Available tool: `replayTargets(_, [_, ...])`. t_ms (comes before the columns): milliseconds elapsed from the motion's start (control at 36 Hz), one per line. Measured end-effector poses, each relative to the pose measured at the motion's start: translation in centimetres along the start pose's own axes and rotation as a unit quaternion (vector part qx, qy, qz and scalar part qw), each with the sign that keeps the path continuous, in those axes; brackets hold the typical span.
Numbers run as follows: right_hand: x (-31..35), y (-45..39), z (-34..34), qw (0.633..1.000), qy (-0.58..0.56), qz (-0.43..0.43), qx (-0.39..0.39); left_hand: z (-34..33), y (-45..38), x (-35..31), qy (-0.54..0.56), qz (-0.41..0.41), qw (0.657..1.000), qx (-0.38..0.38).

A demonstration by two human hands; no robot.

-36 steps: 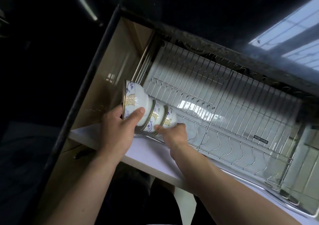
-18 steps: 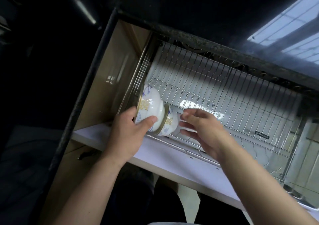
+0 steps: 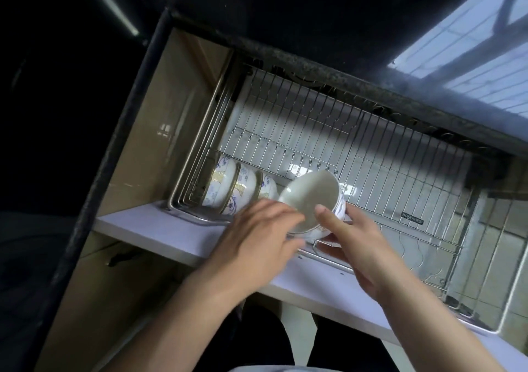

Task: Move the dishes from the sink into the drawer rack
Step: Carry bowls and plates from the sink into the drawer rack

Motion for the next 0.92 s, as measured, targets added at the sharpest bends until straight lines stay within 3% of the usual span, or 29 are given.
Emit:
replayTargets(111, [-1.8, -3.0, 1.6, 0.994, 0.092, -0.003, -0.062, 4.2, 0.8, 3.8, -0.089, 0.088, 0.988, -0.089])
replayTargets(194, [-2.1, -4.1, 0.6, 0.986, 0.160, 0.005, -0.051, 7.5, 1.8, 7.1, -0.122, 0.203, 0.961, -0.140])
replayTargets(278, [-2.1, -5.0, -1.8, 0.976, 0.215, 0.031, -0.034, 8.7, 2.3, 9.2, -0.120, 0.257, 0.943, -0.172])
replayTargets(472, [-2.2, -6.8, -6.2, 0.947, 0.309, 0.077, -0.048, 6.8, 2.7, 9.2, -0.185, 0.235, 0.945, -0.131])
replayTargets(639, [-3.3, -8.0, -8.3, 0.950, 0.298, 0.083, -0.049, 6.8, 2.8, 9.1, -0.200, 0.227, 0.943, -0.138])
replayTargets(917, [-4.1, -8.8, -8.8, 0.966, 0.245, 0.077, -0.010, 6.4, 2.8, 9.2, -0.203, 0.243, 0.945, -0.086])
Point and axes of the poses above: each hand's wrist, its own y-axis away from the middle knuckle, its own z-axis out of the back of the hand, x = y × z, the point moved 8 cm from there along -y, towards the middle knuckle, and after that the axes turned 14 degrees about -x, right-handed, at the moved point
